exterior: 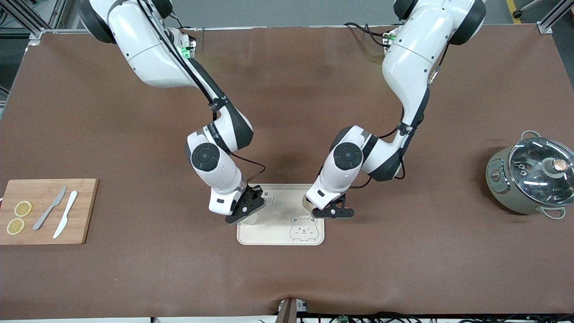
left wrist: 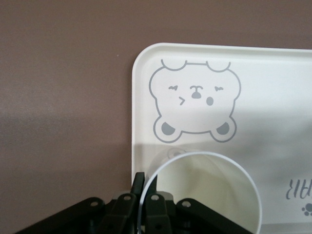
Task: Place white IKEA cup upright on tray with both arms
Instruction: 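Lower both cups onto the tray and open both grippers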
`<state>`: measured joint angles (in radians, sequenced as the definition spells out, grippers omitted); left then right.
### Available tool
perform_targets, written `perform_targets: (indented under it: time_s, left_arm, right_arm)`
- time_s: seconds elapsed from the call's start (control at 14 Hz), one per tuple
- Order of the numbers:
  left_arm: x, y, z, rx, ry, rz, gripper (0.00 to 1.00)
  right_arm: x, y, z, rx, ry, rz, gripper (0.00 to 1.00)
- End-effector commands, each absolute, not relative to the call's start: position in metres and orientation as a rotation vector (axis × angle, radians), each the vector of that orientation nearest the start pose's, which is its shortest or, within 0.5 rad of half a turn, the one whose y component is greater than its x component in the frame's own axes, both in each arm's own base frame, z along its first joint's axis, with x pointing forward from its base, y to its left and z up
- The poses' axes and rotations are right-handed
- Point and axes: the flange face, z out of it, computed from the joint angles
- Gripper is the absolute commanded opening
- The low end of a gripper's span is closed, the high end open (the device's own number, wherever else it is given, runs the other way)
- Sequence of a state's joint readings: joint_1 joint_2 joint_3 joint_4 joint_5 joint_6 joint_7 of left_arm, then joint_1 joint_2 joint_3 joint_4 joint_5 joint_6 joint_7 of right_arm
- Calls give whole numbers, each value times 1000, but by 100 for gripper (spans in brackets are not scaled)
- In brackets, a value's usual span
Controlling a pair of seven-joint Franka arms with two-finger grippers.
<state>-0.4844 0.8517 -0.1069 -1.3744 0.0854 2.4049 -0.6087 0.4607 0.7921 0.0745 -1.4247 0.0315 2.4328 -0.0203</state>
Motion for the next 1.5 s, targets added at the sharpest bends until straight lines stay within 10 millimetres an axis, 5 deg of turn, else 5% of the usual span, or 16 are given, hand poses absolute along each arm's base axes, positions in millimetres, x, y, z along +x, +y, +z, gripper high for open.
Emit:
perform_targets:
  time_s: [0.0,0.21,0.36,0.5,0.64,1.14,1.21,1.29,1.43]
  left_arm:
    - [643,-412,224,-3239,-20,-285,0]
    - [645,-421,221,-3246,-20,-303,0]
    - [647,-426,218,-3256,-31,-324,0]
    - [648,-426,219,-3263,-41,-337,0]
    - [646,-430,212,-3272,-30,-364,0]
    - [643,-434,201,-3275,-40,-362,0]
    - [644,-432,202,-3277,-74,-362,70]
    - [647,-428,201,-3253,-83,-387,100]
    - [643,-435,206,-3199,-121,-450,100]
  right_arm:
    - [646,384,246,-2926,-724,-306,0]
    - [646,385,243,-2928,-721,-298,0]
    - [645,385,241,-2932,-698,-294,26]
    - [643,389,239,-2938,-661,-289,34]
    - [644,390,240,-2937,-665,-293,97]
    - [658,386,266,-2922,-606,-338,100]
    - [659,387,272,-2920,-578,-348,100]
    - [661,385,278,-2919,-562,-358,100]
    - [670,371,292,-2916,-526,-384,100]
